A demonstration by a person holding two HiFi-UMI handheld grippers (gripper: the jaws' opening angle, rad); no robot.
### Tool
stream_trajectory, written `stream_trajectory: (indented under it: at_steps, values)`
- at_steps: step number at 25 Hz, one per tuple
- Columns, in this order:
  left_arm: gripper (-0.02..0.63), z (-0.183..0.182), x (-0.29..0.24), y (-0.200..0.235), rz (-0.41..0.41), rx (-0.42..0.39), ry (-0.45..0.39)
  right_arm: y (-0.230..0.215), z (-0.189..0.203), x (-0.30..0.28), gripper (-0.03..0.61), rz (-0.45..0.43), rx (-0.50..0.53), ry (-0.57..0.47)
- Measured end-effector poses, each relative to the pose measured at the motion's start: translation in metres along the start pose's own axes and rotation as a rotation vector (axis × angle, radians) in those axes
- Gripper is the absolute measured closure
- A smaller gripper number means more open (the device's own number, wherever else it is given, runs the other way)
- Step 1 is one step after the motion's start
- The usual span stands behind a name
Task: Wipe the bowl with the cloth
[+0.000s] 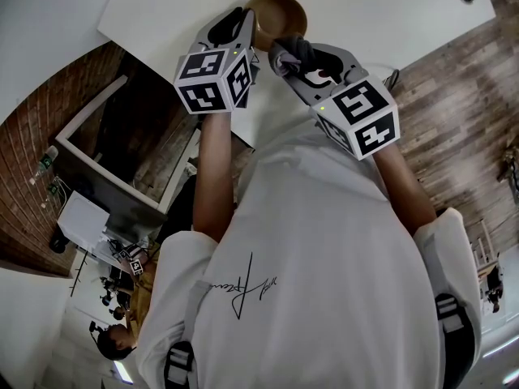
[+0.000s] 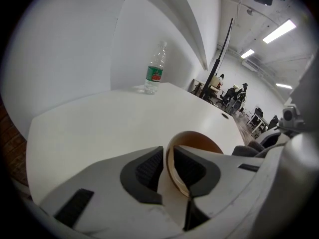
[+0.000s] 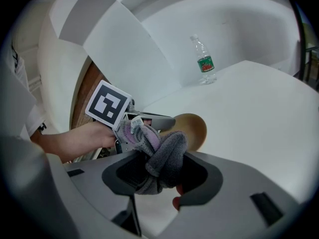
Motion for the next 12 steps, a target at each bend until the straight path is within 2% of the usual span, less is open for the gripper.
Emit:
stream_trajectory:
  at_steps: [9,12]
  values:
    - [0.532,0.0052,-0.0002,0.0075,0.013,0.041,-0.003,-0.0033,0.003,-0.0065,0.396,0.007,-0.011,0.008]
    - [0.561,0.0053,-0.0003,0.0092,0.029,0.054,-0.002,-0.0034,0.0026,-0.0088,0.396,0.007,-0.022,0.006]
Point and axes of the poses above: the fingertips, and each gripper's own axes: x backward along the fingers, y to its left, z out of its underside, the point moved 9 cm from there along x, backward along the fingers, and after that the axes turned 12 degrees about x, right-handed, at the moved point
